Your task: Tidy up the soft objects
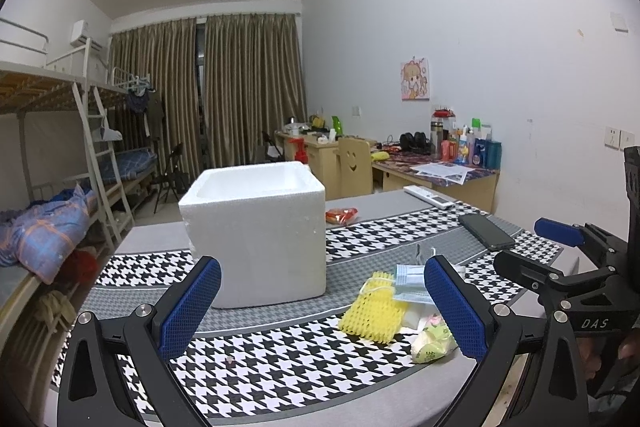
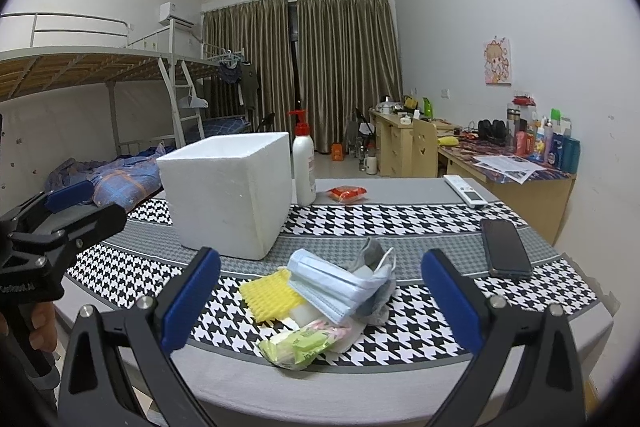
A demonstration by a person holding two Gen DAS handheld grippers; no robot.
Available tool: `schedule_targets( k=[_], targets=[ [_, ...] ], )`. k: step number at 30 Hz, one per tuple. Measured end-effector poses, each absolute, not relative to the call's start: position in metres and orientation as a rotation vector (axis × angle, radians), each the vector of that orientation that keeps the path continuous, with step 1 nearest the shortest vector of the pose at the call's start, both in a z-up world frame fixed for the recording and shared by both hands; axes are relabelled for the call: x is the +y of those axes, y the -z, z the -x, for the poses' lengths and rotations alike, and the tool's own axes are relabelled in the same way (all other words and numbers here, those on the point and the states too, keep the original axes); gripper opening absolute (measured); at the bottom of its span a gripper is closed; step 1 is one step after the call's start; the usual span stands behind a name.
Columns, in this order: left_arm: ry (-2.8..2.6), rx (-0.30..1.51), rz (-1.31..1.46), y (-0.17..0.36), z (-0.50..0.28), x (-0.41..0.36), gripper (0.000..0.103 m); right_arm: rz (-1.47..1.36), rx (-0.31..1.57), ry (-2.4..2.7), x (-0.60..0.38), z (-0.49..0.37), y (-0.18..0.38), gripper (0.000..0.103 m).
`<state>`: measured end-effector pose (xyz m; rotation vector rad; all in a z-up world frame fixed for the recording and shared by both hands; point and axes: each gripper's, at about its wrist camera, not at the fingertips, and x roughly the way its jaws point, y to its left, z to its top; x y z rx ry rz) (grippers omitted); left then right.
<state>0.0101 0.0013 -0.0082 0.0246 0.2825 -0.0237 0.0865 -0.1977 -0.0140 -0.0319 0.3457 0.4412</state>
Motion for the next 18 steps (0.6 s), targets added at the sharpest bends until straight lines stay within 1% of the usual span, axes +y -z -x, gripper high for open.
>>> schedule_targets(
  k=[18],
  targets=[
    [0.059, 0.402, 0.000, 0.032, -0.053, 0.004, 0.102, 0.069, 0.437, -0.453, -0.188, -0.122, 0.036, 0.102]
  ],
)
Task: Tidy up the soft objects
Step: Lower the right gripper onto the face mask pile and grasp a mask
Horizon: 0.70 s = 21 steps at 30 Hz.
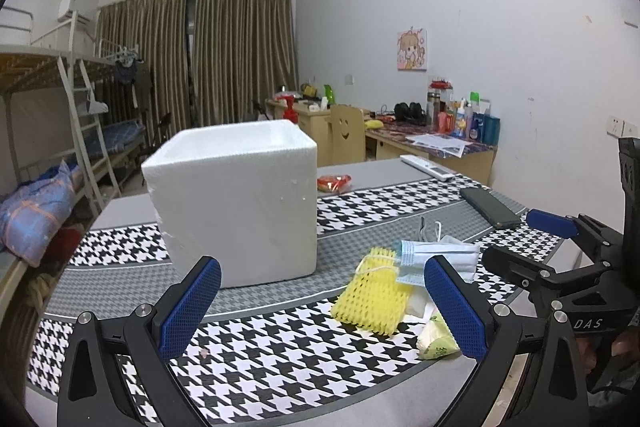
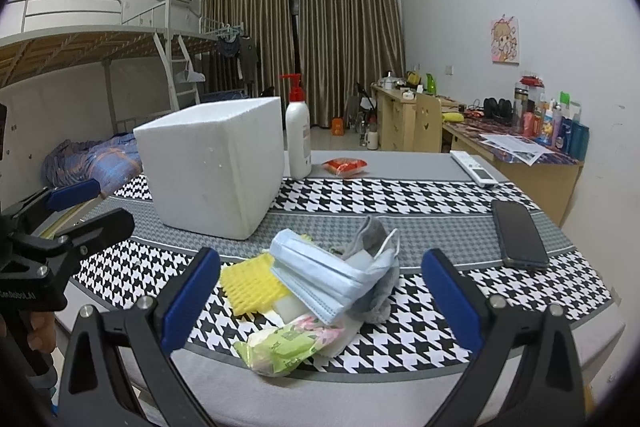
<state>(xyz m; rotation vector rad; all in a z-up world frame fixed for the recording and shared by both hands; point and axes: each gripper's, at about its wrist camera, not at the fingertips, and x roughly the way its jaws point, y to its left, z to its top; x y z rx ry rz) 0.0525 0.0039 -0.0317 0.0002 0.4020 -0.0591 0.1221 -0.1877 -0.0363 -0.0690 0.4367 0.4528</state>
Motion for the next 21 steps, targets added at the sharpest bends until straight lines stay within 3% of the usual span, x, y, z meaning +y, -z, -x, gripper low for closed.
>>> schedule_targets(
  k=[12, 21],
  targets=[
    [0.048, 0.454, -0.004, 0.047, -0.076, 0.002, 0.102, 0.085, 0.478, -0.466, -0.180, -0.144, 0.044, 0.094],
    [0.050, 0.493, 0.021, 0.056, -0.090, 0.005, 0.102, 0.091, 0.551, -0.459, -0.176, -0.161, 0.062, 0.093]
  ],
)
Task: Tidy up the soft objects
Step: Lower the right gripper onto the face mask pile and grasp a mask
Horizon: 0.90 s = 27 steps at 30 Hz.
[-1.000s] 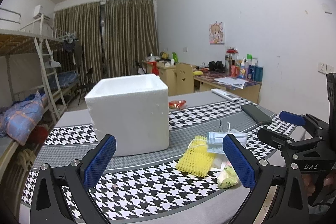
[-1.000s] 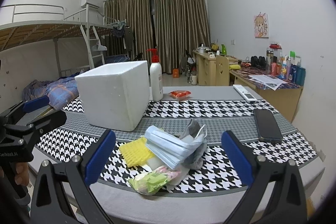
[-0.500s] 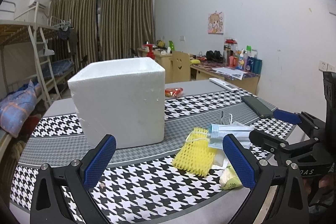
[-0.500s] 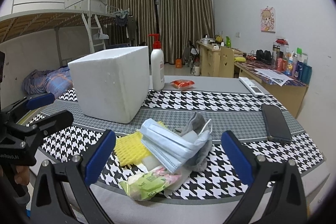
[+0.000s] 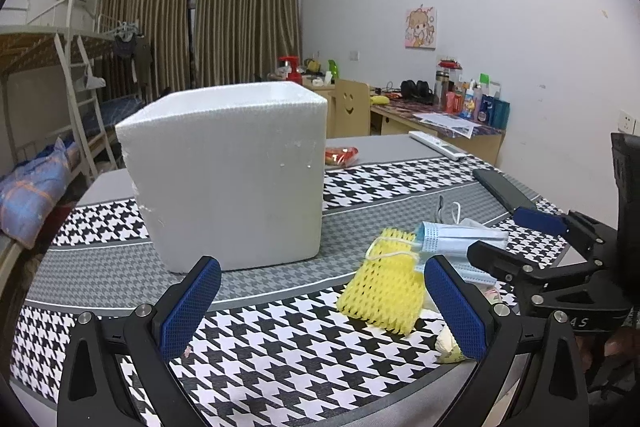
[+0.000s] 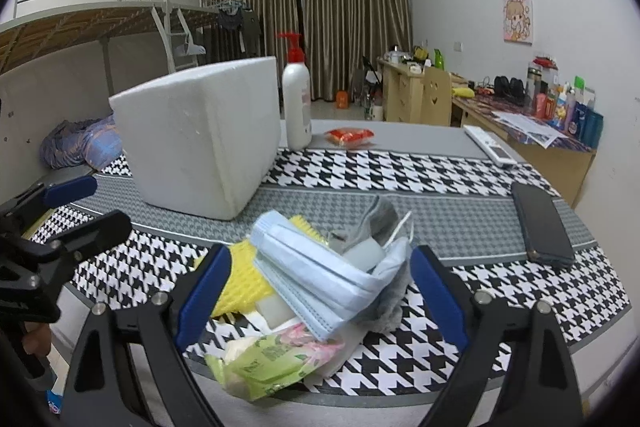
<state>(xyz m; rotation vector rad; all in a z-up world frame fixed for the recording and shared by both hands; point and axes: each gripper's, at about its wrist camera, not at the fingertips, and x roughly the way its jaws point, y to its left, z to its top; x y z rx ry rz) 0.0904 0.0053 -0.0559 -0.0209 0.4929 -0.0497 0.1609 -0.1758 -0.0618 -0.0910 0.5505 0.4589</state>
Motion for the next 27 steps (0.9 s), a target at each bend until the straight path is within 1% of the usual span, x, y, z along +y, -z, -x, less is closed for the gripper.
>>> schedule_targets(
  k=[4, 6, 7, 10, 12, 16, 18, 19, 20, 22, 23, 27],
  targets=[
    [0.056, 0.507, 0.023, 0.059, -0.096, 0.003, 0.102, 0.080, 0.586, -0.454, -0.178, -0.167, 0.071, 0.092],
    [0.059, 0.516, 0.020, 0.061, -0.100, 0.001, 0.102, 0.074, 0.605, -0.462, -0.179, -0.170, 0.075, 0.085],
    [0.061, 0.518, 0.021, 0.062, -0.100, 0.002, 0.102, 0.068, 0.616, -0.463, -0.180, -0.172, 0.077, 0.083],
    [0.066, 0.526, 0.019, 0.065, -0.106, -0.001, 0.102, 0.053, 0.648, -0.468, -0.183, -0.177, 0.082, 0.074],
    [0.068, 0.532, 0.017, 0.066, -0.109, -0.003, 0.102, 0.052, 0.654, -0.467, -0.183, -0.178, 0.084, 0.065],
    [0.070, 0.549, 0.009, 0.070, -0.116, -0.005, 0.102, 0.030, 0.667, -0.478, -0.188, -0.180, 0.084, 0.054],
    [0.071, 0.556, 0.009, 0.073, -0.119, -0.007, 0.102, 0.025, 0.661, -0.473, -0.190, -0.180, 0.082, 0.043],
    [0.073, 0.559, 0.009, 0.074, -0.121, -0.009, 0.102, 0.021, 0.659, -0.472, -0.191, -0.180, 0.081, 0.040],
    [0.079, 0.561, 0.009, 0.075, -0.122, -0.011, 0.102, 0.017, 0.655, -0.471, -0.193, -0.180, 0.080, 0.036],
    [0.088, 0.564, 0.002, 0.075, -0.122, -0.013, 0.102, 0.017, 0.643, -0.469, -0.195, -0.178, 0.076, 0.033],
    [0.094, 0.565, -0.003, 0.075, -0.123, -0.016, 0.102, 0.014, 0.639, -0.472, -0.196, -0.178, 0.075, 0.030],
    [0.119, 0.573, -0.015, 0.076, -0.126, -0.025, 0.102, 0.004, 0.613, -0.474, -0.201, -0.176, 0.067, 0.029]
  ],
)
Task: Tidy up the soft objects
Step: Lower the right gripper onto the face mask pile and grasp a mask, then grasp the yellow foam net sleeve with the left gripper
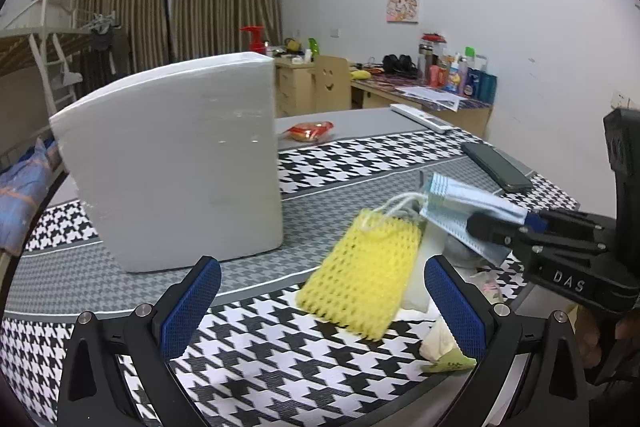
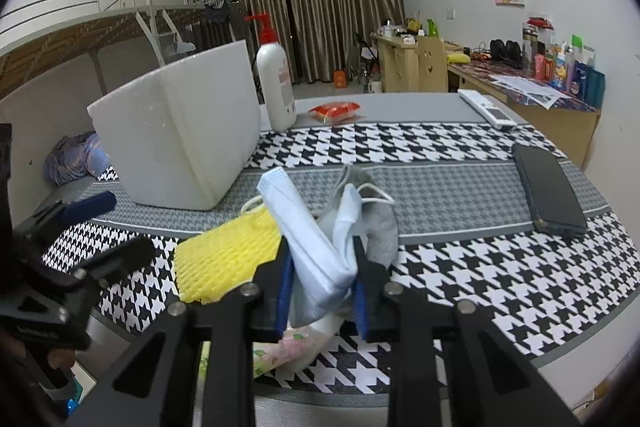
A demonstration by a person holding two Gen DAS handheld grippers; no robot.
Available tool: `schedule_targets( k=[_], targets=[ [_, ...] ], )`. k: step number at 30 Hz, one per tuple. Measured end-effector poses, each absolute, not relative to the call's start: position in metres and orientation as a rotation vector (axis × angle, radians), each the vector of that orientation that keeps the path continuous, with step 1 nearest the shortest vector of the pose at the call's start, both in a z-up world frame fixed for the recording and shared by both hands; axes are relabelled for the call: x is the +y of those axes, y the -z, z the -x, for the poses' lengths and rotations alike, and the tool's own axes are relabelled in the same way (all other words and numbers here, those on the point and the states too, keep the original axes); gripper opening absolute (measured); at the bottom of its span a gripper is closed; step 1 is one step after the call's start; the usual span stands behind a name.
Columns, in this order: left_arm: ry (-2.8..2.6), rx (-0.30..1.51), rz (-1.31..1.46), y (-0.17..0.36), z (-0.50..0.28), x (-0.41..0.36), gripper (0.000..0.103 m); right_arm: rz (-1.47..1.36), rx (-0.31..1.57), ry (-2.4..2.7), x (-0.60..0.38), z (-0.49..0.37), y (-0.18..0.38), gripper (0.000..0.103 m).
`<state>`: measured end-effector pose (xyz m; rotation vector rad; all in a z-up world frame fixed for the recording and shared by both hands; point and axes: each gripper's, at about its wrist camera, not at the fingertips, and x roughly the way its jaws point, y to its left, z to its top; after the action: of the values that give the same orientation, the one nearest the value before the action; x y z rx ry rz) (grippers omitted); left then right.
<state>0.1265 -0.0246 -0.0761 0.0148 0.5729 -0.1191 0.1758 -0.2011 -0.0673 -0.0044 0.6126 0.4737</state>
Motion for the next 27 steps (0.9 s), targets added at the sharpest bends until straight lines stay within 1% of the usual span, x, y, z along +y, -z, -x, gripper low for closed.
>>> schedule_targets(
  k=[14, 15, 17, 19, 22, 25, 27],
  targets=[
    [0.180, 0.639, -0.087, 0.090, -0.151, -0.051, 0.101, -0.031, 0.570, -0.429, -0.227, -0.178, 0.057, 0.027],
    [0.178, 0.646, -0.090, 0.091, -0.154, -0.052, 0.100, -0.033, 0.572, -0.428, -0.228, -0.179, 0.059, 0.027],
    [0.177, 0.672, -0.100, 0.096, -0.160, -0.054, 0.092, -0.035, 0.576, -0.426, -0.229, -0.179, 0.061, 0.027],
    [0.180, 0.706, -0.100, 0.101, -0.166, -0.054, 0.086, -0.037, 0.579, -0.426, -0.231, -0.179, 0.062, 0.027],
    [0.194, 0.739, -0.098, 0.106, -0.172, -0.054, 0.083, -0.045, 0.580, -0.426, -0.234, -0.180, 0.064, 0.027],
    [0.175, 0.776, -0.105, 0.113, -0.177, -0.054, 0.082, -0.052, 0.583, -0.424, -0.236, -0.181, 0.066, 0.027],
    [0.180, 0.800, -0.084, 0.115, -0.182, -0.052, 0.080, -0.054, 0.585, -0.425, -0.236, -0.181, 0.067, 0.027]
  ],
)
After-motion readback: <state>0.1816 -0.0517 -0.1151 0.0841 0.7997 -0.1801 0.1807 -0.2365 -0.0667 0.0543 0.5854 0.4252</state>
